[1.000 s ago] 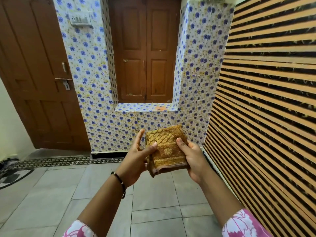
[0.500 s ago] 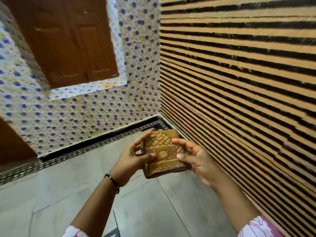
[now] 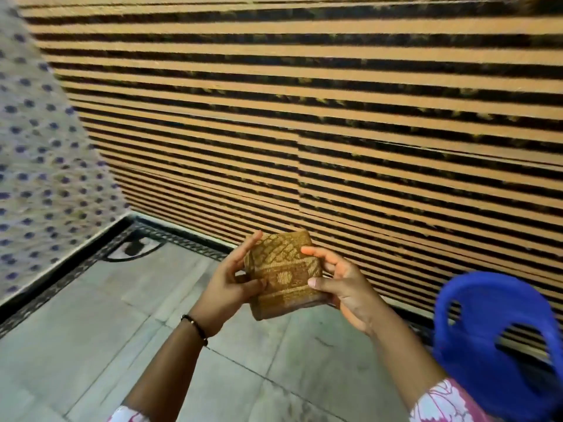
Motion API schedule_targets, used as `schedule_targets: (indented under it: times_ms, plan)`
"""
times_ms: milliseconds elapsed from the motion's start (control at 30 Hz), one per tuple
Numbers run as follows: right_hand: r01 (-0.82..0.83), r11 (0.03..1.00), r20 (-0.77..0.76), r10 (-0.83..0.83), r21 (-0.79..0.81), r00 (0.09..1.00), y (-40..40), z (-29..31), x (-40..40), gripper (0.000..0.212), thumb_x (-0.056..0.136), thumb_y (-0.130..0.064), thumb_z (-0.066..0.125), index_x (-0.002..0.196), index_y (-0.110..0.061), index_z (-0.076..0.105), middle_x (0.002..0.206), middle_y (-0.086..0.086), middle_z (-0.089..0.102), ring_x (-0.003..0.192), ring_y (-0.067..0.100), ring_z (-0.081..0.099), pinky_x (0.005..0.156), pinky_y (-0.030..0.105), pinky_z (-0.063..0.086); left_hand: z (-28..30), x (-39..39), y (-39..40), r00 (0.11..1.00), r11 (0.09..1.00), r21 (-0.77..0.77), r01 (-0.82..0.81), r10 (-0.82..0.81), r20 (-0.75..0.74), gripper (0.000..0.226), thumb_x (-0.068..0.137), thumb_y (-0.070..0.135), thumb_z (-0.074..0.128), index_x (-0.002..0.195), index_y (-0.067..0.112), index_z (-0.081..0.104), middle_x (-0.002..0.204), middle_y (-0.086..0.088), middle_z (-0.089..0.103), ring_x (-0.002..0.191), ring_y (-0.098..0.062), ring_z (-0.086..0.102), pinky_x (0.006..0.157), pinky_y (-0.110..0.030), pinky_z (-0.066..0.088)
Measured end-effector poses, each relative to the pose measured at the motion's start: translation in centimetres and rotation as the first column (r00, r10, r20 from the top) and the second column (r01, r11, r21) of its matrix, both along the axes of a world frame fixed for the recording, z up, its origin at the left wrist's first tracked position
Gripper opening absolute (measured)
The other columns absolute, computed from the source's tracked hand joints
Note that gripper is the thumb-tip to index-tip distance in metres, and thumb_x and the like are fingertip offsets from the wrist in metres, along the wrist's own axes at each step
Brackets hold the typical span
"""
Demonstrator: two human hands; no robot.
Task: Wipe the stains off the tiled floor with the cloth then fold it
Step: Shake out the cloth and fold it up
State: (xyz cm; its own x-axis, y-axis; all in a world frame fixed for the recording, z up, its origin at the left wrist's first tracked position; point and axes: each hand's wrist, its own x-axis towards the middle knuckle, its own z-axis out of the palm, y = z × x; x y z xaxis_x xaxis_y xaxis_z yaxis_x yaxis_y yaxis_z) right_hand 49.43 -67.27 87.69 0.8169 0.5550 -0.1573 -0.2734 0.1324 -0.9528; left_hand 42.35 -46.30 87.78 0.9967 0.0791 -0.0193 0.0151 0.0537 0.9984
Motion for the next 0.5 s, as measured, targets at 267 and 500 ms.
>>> schedule_targets:
  times_ms: [267,500]
  plan:
    - [0.284,0.958,-0.014,-0.285,-0.037,0.959,-21.4,-1.5,-2.5,0.052,0.077,0.009,0.063,0.117,-0.024,0.065,0.126,0.014,0.059,0.113,0.03,0.059,0.09,0.042,0.052,-3.1,4.8,-19.8,0.95,0.95,0.031,0.312,-0.312,-0.001,0.081,0.082,-0.017,0.057,0.136,0.041,0.044,0.144,-0.005,0.044,0.123,-0.028,0.051,0.088,-0.044,0.054]
    - [0.518,0.851,-0.033,-0.522,-0.09,0.852,-35.5,-3.2,-4.7,0.053,0.072,0.006,0.066,0.113,-0.029,0.067,0.122,0.011,0.063,0.109,0.024,0.062,0.085,0.041,0.052,-4.0,7.3,-34.7,0.848,0.848,0.017,0.53,-0.529,-0.022,0.078,0.078,-0.009,0.063,0.133,0.04,0.039,0.135,0.0,0.05,0.119,-0.017,0.055,0.087,-0.036,0.054]
